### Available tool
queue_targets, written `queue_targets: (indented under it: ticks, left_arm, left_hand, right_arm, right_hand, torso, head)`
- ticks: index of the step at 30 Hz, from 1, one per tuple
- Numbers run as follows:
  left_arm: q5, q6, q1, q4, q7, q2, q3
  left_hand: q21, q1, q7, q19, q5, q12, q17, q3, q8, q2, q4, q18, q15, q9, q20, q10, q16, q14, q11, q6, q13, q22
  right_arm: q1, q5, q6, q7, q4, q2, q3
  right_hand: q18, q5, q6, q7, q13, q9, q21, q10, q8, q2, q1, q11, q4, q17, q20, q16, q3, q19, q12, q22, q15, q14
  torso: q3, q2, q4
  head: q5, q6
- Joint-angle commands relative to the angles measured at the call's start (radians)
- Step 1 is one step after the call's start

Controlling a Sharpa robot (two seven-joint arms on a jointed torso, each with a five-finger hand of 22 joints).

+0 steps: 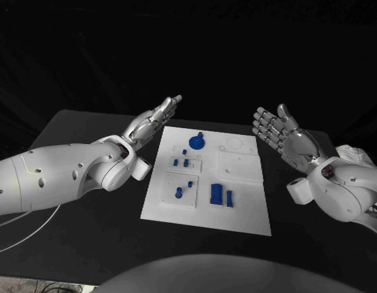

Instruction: Assemble the parts on the task board

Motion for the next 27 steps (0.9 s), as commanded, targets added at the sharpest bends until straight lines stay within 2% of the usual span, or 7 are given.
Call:
queue_targets:
  ticks: [1, 4, 5, 11, 14, 19, 27]
  left_arm:
    - [0.078, -0.090, -0.016, 0.011, -0.005, 0.013, 0.022]
    - [0.156, -0.174, -0.042, 0.021, -0.012, 0.031, 0.065]
    - [0.183, -0.202, -0.051, 0.024, -0.014, 0.037, 0.079]
    - [0.319, -0.350, -0.098, 0.042, -0.026, 0.067, 0.154]
    - [0.362, -0.397, -0.112, 0.048, -0.030, 0.077, 0.178]
    - [0.399, -0.437, -0.125, 0.053, -0.033, 0.085, 0.198]
    - [0.400, -0.437, -0.125, 0.053, -0.034, 0.085, 0.198]
  left_hand:
    - [-0.004, -0.087, 0.000, 0.000, -0.003, -0.003, -0.001, 0.010, -0.003, 0.042, -0.018, -0.006, 0.005, -0.001, -0.003, 0.000, -0.004, 0.000, 0.005, -0.093, -0.001, -0.002]
    - [-0.004, -0.150, 0.000, 0.000, -0.003, -0.003, -0.001, 0.010, -0.003, 0.042, -0.018, -0.006, 0.005, -0.001, -0.003, 0.000, -0.004, 0.000, 0.005, -0.093, -0.001, -0.002]
    - [-0.004, -0.228, 0.000, 0.000, -0.003, -0.003, -0.001, 0.010, -0.003, 0.042, -0.018, -0.006, 0.005, -0.001, -0.003, 0.000, -0.004, 0.000, 0.005, -0.093, -0.001, -0.002]
    - [-0.004, -0.228, 0.000, 0.000, -0.003, -0.003, -0.001, 0.010, -0.003, 0.042, -0.018, -0.006, 0.005, -0.001, -0.003, 0.000, -0.004, 0.000, 0.005, -0.093, -0.001, -0.002]
    - [-0.004, -0.228, 0.000, 0.000, -0.003, -0.003, -0.001, 0.010, -0.003, 0.042, -0.018, -0.006, 0.005, -0.001, -0.003, 0.000, -0.004, 0.000, 0.005, -0.093, -0.001, -0.002]
    - [-0.004, -0.228, 0.000, 0.000, -0.003, -0.003, -0.001, 0.010, -0.003, 0.042, -0.018, -0.006, 0.005, -0.001, -0.003, 0.000, -0.004, 0.000, 0.005, -0.093, -0.001, -0.002]
    - [-0.004, -0.228, 0.000, 0.000, -0.003, -0.003, -0.001, 0.010, -0.003, 0.042, -0.018, -0.006, 0.005, -0.001, -0.003, 0.000, -0.004, 0.000, 0.005, -0.093, -0.001, -0.002]
  right_arm:
    - [-0.012, 0.043, -0.087, 0.006, -0.011, 0.025, 0.019]
    - [-0.032, 0.091, -0.171, 0.010, -0.030, 0.064, 0.055]
    - [-0.039, 0.107, -0.200, 0.011, -0.037, 0.077, 0.068]
    - [-0.080, 0.206, -0.375, 0.019, -0.076, 0.159, 0.143]
    - [-0.094, 0.242, -0.438, 0.022, -0.091, 0.188, 0.170]
    - [-0.111, 0.282, -0.508, 0.025, -0.106, 0.221, 0.201]
    - [-0.114, 0.289, -0.521, 0.026, -0.109, 0.227, 0.206]
  right_hand:
    - [-0.006, -0.003, -0.004, 0.000, -0.001, -0.001, -0.004, 0.000, -0.003, -0.002, -0.084, 0.005, -0.012, -0.001, -0.011, -0.003, 0.004, 0.000, -0.003, -0.001, -0.005, 0.000]
    - [-0.006, -0.003, -0.004, 0.000, -0.001, -0.001, -0.004, 0.000, -0.003, -0.002, -0.144, 0.005, -0.012, -0.001, -0.011, -0.003, 0.004, 0.000, -0.003, -0.001, -0.005, 0.000]
    - [-0.006, -0.003, -0.004, 0.000, -0.001, -0.001, -0.004, 0.000, -0.003, -0.002, -0.222, 0.005, -0.012, -0.001, -0.011, -0.003, 0.004, 0.000, -0.003, -0.001, -0.005, 0.000]
    - [-0.006, -0.003, -0.004, 0.000, -0.001, -0.001, -0.004, 0.000, -0.003, -0.002, -0.222, 0.005, -0.012, -0.001, -0.011, -0.003, 0.004, 0.000, -0.003, -0.001, -0.005, 0.000]
    - [-0.006, -0.003, -0.004, 0.000, -0.001, -0.001, -0.004, 0.000, -0.003, -0.002, -0.222, 0.005, -0.012, -0.001, -0.011, -0.003, 0.004, 0.000, -0.003, -0.001, -0.005, 0.000]
    - [-0.006, -0.003, -0.004, 0.000, -0.001, -0.001, -0.004, 0.000, -0.003, -0.002, -0.222, 0.005, -0.012, -0.001, -0.011, -0.003, 0.004, 0.000, -0.003, -0.001, -0.005, 0.000]
    - [-0.006, -0.003, -0.004, 0.000, -0.001, -0.001, -0.004, 0.000, -0.003, -0.002, -0.222, 0.005, -0.012, -0.001, -0.011, -0.003, 0.004, 0.000, -0.003, -0.001, -0.005, 0.000]
  torso:
    - [0.0075, -0.002, 0.0026]
    - [0.0155, -0.005, 0.0054]
    - [0.0182, -0.006, 0.0064]
    - [0.0350, -0.011, 0.0125]
    - [0.0411, -0.013, 0.0147]
    - [0.0480, -0.015, 0.0171]
    - [0.0494, -0.015, 0.0176]
  head:
    - [-0.011, 0.034]
    - [-0.024, 0.077]
    - [-0.029, 0.091]
    - [-0.057, 0.179]
    - [-0.068, 0.211]
    - [-0.079, 0.247]
    - [-0.082, 0.255]
